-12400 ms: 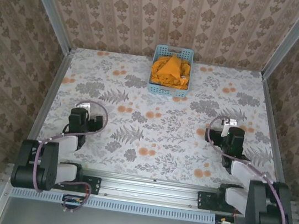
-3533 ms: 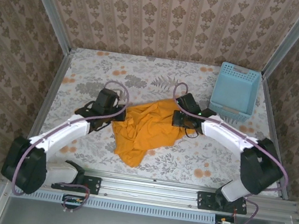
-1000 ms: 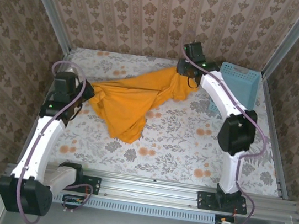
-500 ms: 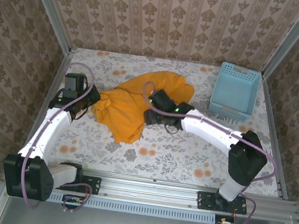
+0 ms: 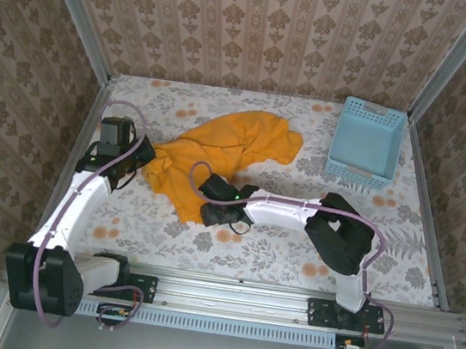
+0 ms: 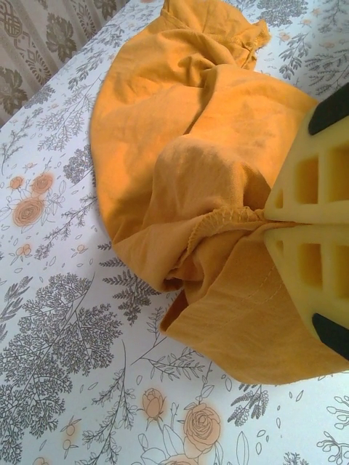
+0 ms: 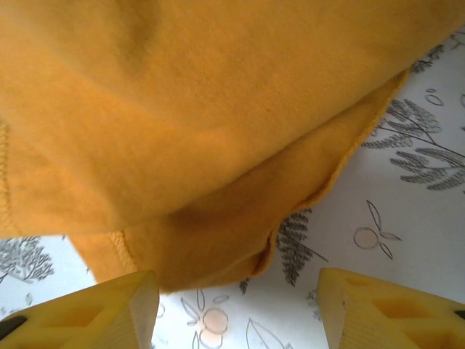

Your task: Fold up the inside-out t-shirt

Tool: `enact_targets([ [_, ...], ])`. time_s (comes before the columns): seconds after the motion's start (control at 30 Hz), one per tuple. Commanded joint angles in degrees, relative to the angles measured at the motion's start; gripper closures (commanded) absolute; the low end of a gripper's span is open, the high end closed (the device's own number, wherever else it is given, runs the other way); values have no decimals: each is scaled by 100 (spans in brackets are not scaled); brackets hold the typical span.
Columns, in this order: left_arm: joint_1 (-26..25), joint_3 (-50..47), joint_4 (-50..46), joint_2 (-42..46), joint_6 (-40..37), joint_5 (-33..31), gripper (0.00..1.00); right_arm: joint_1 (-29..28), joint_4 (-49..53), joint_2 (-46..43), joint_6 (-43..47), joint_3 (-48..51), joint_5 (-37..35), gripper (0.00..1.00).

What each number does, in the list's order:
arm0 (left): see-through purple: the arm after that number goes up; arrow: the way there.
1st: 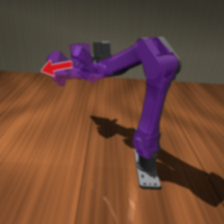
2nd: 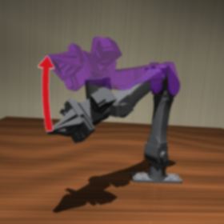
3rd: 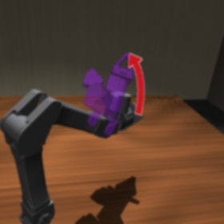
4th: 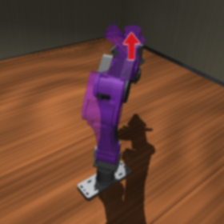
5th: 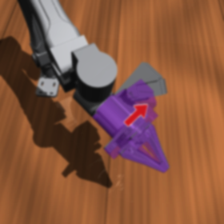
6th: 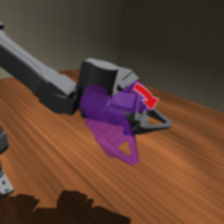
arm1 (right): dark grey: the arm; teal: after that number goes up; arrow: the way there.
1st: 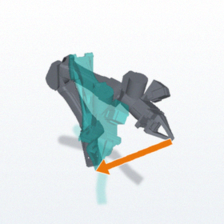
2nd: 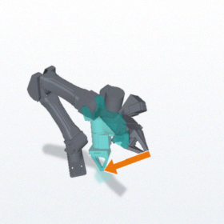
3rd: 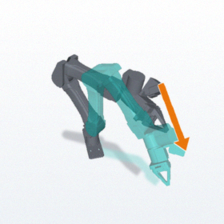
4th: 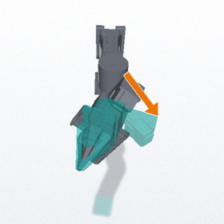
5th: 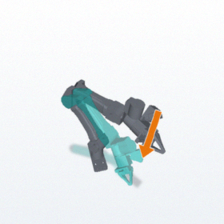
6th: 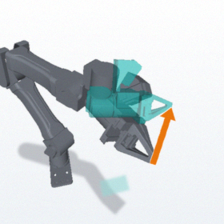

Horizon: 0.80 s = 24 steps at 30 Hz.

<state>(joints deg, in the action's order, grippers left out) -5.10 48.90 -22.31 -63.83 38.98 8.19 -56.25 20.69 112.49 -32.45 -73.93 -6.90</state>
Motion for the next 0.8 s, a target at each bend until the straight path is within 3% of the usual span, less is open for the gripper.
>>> enact_targets([
  [0.0,65,-68,58,169,-137,-15,100,8,-115,228,-218,-222,-18,45],
  [0.2,103,-108,108,187,-134,16,100,8,-42,362,-100,-378,-109,64],
  [0.3,97,-124,145,179,-119,73,100,16,234,82,-21,-293,-693,84],
  [0.4,84,-132,266,120,-137,284,100,146,605,-678,-13,69,-1523,96],
  [0.5,-103,-157,440,1,-137,444,99,560,878,-1666,-69,605,-1972,100],
  [0.63,-647,-266,731,-167,-195,466,91,1361,852,-2713,-127,1292,-1550,100],
  [0.77,-1145,-431,790,-279,-337,315,84,1994,944,-3158,-334,1678,-1240,100],
])
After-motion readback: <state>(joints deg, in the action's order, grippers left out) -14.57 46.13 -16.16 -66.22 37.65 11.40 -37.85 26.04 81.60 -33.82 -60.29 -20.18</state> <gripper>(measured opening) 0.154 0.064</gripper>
